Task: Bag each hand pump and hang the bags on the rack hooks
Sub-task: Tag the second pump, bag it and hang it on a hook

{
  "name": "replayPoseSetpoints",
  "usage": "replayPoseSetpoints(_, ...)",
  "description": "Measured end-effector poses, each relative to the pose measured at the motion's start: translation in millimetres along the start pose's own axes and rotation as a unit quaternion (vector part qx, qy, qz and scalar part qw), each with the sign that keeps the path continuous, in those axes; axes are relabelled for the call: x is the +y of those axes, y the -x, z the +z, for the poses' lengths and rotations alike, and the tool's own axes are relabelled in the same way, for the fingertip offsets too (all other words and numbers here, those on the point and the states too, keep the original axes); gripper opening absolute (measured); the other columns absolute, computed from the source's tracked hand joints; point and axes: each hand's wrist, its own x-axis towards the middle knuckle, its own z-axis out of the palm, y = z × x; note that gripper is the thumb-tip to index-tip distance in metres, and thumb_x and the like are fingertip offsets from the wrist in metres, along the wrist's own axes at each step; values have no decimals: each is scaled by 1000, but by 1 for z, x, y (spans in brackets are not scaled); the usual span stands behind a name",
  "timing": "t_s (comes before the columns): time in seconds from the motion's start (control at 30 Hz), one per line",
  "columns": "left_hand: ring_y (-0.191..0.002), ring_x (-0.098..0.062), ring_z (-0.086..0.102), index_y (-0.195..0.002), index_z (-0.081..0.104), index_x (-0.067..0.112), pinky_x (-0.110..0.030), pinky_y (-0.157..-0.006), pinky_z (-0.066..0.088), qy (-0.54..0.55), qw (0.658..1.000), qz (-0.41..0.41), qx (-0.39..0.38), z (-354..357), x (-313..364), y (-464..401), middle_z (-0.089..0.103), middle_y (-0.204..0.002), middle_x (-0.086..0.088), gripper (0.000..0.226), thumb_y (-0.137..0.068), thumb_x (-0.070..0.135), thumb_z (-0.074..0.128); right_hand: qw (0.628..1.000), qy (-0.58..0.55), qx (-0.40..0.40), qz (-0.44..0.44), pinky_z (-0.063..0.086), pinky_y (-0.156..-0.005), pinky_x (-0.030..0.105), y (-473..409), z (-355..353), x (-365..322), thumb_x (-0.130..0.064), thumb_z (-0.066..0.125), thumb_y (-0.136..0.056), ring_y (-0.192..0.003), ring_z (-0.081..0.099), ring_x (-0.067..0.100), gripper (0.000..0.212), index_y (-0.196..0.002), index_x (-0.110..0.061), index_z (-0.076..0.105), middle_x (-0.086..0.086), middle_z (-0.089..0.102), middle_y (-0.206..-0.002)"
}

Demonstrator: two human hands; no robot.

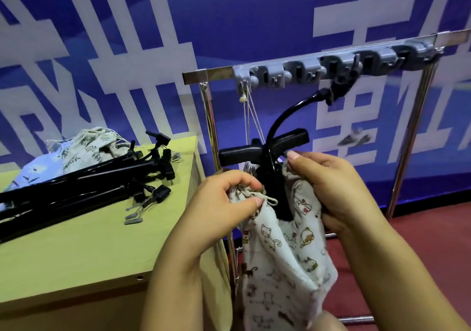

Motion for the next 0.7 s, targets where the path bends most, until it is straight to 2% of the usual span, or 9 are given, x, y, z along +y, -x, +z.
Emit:
replayPoseSetpoints(0.07,-69,-4,61,-70,68,33,-18,-64,47,-24,1000,10,2,0,-2,-1,66,-82,6,19,-76,15,74,999,-7,-28,33,51,-59,31,1,0,-1,-11,59,-88,-57,60,23,22,-70,0,63,16,64,-63)
replayPoseSetpoints(0.13,-71,-7,57,-69,67,33,-23,-66,43,-32,999,15,1,-2,-5,-3,64,-83,2,16,-76,20,73,996,-28,-48,67,52,-58,28,0,0,-1,-7,56,-89,-57,59,23,14,-79,2,62,17,62,-67)
replayPoseSetpoints(0.23,-71,-9,56,-72,67,30,-26,-70,44,32,999,20,14,-6,-9,-4,63,-81,0,15,-78,18,73,990,-88,-41,103,52,-65,32,-4,-3,0,-7,55,-87,-63,59,24,9,-85,-1,61,17,60,-75)
replayPoseSetpoints(0.3,-64,-9,52,-71,68,29,-24,-64,43,90,995,12,38,-7,-11,-4,61,-70,3,23,-83,11,69,985,-127,-16,112,51,-71,36,-5,-3,2,-12,58,-86,-66,60,23,9,-84,-5,62,16,61,-77)
replayPoseSetpoints(0.37,-62,-9,49,-71,65,29,-23,-61,40,141,987,-1,80,-6,-14,-5,58,-67,5,26,-89,11,61,986,-147,32,78,51,-68,34,-7,-2,2,-15,58,-88,-62,61,20,12,-78,-10,62,11,63,-71)
replayPoseSetpoints(0.43,-66,-16,45,-73,59,26,-30,-62,37,178,975,-20,130,-4,-16,-8,53,-69,0,25,-95,16,53,984,-156,81,17,50,-66,32,-7,-1,-1,-15,57,-88,-61,61,18,16,-73,-12,61,7,62,-68)
replayPoseSetpoints(0.57,-67,-13,45,-72,49,20,-30,-65,35,175,961,-69,201,2,-18,-11,49,-67,6,29,-100,24,43,970,-215,113,-15,55,-66,33,-4,5,-9,-11,54,-89,-57,63,17,21,-68,-12,59,5,62,-61)
replayPoseSetpoints(0.63,-67,-6,50,-75,51,19,-25,-67,37,181,954,-81,226,6,-17,-13,55,-63,13,28,-100,22,41,958,-259,121,-7,57,-59,29,-4,7,-13,-8,51,-90,-52,62,14,21,-70,-10,57,4,61,-57)
replayPoseSetpoints(0.7,-68,-4,55,-76,53,20,-27,-72,41,206,942,-87,249,8,-21,-15,61,-61,16,27,-100,20,41,947,-297,122,1,48,-42,17,-4,4,-17,-9,50,-93,-39,54,7,22,-72,-12,51,-1,54,-49)
